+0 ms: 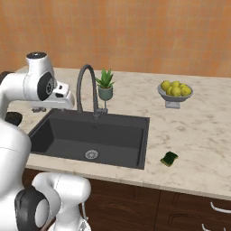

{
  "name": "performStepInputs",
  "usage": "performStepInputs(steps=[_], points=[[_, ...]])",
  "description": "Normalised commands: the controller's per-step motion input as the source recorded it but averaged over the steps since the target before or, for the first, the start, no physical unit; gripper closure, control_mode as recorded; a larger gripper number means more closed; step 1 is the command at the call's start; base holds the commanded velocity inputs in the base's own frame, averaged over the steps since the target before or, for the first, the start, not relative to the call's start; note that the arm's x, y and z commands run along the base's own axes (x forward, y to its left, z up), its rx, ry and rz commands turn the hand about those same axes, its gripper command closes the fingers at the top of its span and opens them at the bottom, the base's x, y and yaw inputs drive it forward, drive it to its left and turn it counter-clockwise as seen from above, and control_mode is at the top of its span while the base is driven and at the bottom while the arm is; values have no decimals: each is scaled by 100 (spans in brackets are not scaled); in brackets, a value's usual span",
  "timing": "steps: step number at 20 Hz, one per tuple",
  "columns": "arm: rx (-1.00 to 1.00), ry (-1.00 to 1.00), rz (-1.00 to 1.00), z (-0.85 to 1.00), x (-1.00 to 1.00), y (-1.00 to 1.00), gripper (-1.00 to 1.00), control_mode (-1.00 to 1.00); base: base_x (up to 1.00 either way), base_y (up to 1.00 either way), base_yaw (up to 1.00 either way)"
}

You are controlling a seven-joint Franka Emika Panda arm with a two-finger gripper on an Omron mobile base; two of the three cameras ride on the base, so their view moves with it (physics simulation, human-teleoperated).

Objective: Pick the pan and sponge and place them into the sink. Then turn on the water.

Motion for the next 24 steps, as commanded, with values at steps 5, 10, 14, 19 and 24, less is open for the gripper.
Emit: performStepInputs(steps=[5,10,14,19,24], points=[[5,-6,2,0,-39,100,-100,-100,0,0,0],[5,0,5,0,-23,100,-100,-100,0,0,0],[0,2,0,-15,2,100,-100,-100,0,0,0],[0,5,0,-45,14,100,-100,-100,0,0,0],[0,2,0,-45,15,100,-100,-100,0,0,0]])
